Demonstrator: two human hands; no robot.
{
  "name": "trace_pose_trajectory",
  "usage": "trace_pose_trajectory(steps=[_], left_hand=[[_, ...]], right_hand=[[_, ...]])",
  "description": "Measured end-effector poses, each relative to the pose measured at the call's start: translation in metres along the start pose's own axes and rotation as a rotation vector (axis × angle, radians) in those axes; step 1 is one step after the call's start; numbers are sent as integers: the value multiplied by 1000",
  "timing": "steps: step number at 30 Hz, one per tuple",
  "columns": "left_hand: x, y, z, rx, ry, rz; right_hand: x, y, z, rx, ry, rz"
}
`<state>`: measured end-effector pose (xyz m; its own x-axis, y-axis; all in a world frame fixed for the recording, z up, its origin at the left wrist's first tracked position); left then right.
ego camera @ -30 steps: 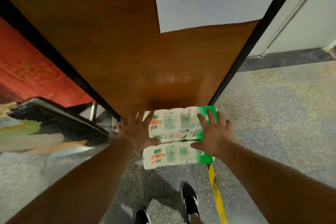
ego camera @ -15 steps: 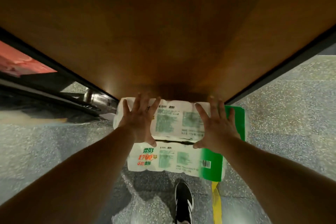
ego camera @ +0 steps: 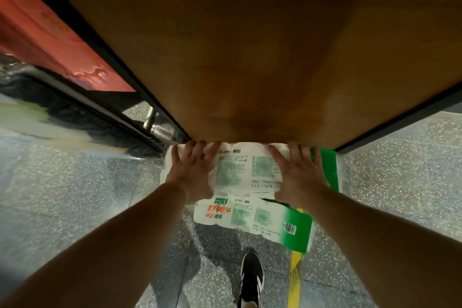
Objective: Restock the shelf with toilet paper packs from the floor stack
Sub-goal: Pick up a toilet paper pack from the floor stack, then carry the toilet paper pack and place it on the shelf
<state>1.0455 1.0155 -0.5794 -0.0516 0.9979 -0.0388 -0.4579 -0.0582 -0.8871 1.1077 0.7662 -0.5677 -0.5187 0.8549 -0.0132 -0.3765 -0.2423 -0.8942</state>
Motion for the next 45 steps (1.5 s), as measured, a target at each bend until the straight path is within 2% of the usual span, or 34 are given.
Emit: trace_pose_trajectory(steps=[4, 9, 17, 23, 30, 38, 45], left_hand=[[45, -33, 73, -62, -109, 42], [113, -63, 196, -158, -271, 110], [207, -40, 445, -250, -563, 204], [255, 10, 665, -305, -805, 304], [290, 47, 880, -334, -1091, 329], [331, 79, 1035, -353, -1372, 354], [406, 109, 1133, -372, -1579, 347]], right_hand=[[55, -57, 18, -33, -106, 39], [155, -122, 55, -101, -274, 99], [354, -185, 166, -115, -592, 205], [532, -198, 270, -62, -901, 315], [721, -198, 389, -142, -1212, 412], [905, -194, 471, -212, -1488, 453], [1064, -189, 512, -212, -1687, 449]])
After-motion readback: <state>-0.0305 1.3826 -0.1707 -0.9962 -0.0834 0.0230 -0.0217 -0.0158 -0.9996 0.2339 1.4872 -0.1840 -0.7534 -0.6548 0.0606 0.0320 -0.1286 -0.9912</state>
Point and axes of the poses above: each hand's wrist, its own z-axis away from the middle knuckle, its own y-axis out of the palm, x = y × z, the point moved 3 cm from there along -z, towards the middle knuckle, and after that the axes turned 1 degree about z, right-handed, at the moved point
